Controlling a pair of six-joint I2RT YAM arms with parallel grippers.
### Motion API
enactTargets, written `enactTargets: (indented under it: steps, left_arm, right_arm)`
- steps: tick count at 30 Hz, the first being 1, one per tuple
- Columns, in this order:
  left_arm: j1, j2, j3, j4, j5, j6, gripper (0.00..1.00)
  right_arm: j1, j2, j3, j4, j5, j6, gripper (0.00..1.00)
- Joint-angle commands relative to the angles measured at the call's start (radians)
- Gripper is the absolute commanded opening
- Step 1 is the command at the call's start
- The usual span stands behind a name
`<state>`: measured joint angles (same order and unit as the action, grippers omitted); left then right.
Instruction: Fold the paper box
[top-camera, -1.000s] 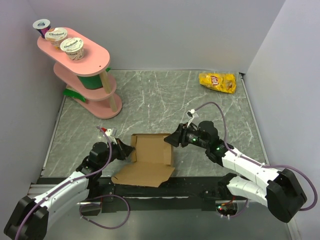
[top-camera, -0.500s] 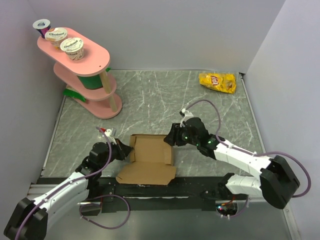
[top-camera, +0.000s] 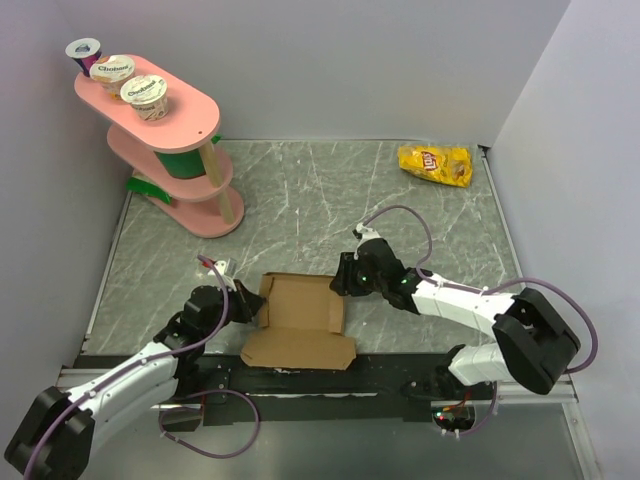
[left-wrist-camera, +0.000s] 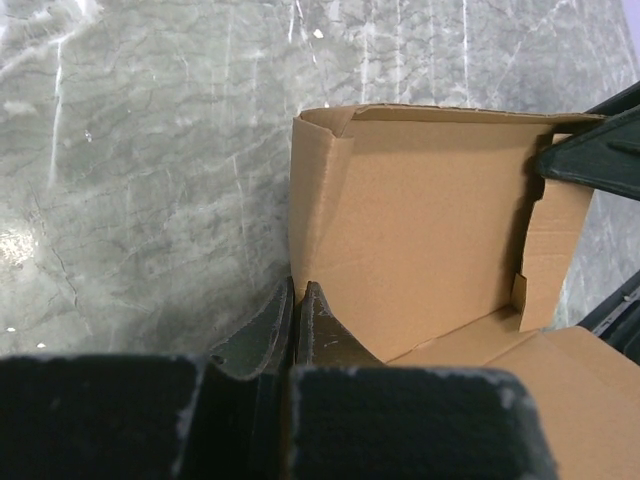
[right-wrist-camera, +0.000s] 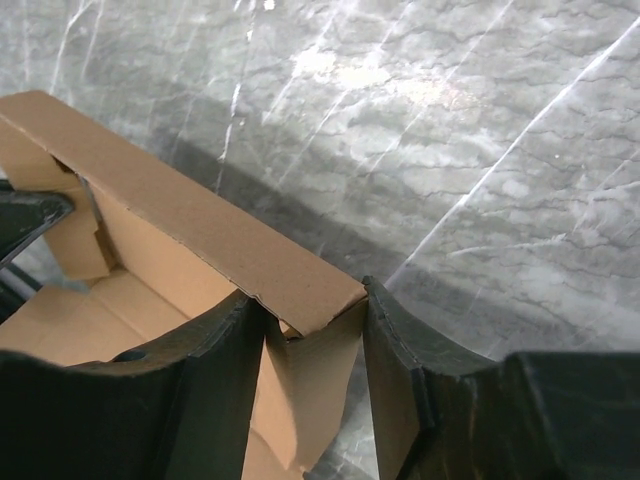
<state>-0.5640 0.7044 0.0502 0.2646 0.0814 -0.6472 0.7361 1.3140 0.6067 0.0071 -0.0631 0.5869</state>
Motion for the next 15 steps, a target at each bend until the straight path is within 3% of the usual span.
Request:
enactTargets:
  steps: [1, 3, 6, 12, 15]
  left_arm:
    - [-0.040, 0.021, 0.048, 0.093, -0.015, -0.008, 0.01]
    - [-0.072, 0.030, 0.054, 0.091, -0.041, 0.000, 0.01]
    - [-0.108, 0.038, 0.065, 0.079, -0.077, 0.003, 0.01]
    - [-0.143, 0.010, 0.062, 0.062, -0.164, -0.009, 0.01]
    - [-0.154, -0.005, 0.065, 0.058, -0.190, -0.009, 0.01]
  right_arm:
    - [0.011, 0.048, 0.004, -0.047, 0.094, -0.013, 0.31]
    - [0.013, 0.071, 0.010, -0.045, 0.108, -0.006, 0.29]
    - [0.014, 0.087, 0.018, -0.079, 0.178, 0.022, 0.14]
    - [0.017, 0.054, 0.001, -0.157, 0.339, 0.048, 0.19]
    - [0.017, 0.044, -0.005, -0.171, 0.370, 0.045, 0.16]
